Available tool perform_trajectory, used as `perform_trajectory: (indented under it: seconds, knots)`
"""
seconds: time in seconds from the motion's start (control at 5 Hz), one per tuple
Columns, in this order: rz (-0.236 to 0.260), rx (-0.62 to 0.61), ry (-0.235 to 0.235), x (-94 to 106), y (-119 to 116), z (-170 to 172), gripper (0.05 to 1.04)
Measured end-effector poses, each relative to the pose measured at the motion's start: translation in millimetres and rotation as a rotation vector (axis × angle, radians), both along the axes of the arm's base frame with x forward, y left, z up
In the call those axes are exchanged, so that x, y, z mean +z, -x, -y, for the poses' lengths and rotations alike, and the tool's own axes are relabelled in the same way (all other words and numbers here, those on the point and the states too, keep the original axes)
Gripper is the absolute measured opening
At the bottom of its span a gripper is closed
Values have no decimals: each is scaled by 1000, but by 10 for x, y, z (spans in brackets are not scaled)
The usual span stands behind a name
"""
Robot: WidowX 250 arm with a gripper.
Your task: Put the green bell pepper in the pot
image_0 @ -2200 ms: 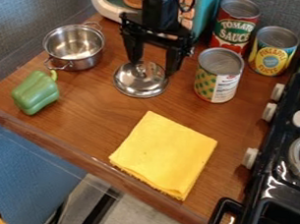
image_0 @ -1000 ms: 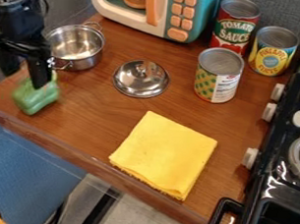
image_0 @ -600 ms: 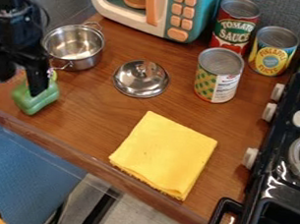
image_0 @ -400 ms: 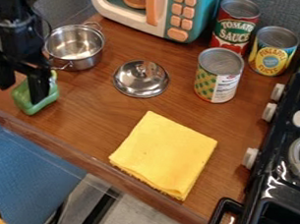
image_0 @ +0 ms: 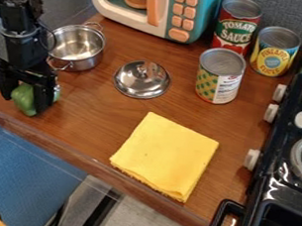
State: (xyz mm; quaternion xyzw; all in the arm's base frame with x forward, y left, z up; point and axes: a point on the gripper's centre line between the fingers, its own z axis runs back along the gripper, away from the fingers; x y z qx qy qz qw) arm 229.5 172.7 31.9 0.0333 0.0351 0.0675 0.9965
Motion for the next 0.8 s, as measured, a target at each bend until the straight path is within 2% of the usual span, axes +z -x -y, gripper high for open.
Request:
perform_trajectory:
  seconds: [0.2, 0.4, 0.6, 0.8]
  knots:
    - [6, -2, 21, -1, -5, 31, 784]
    - [56, -2, -10, 199, 35, 62, 783]
    - [118, 39, 7, 487, 26, 93, 783]
    - [144, 127, 28, 567, -158, -81, 783]
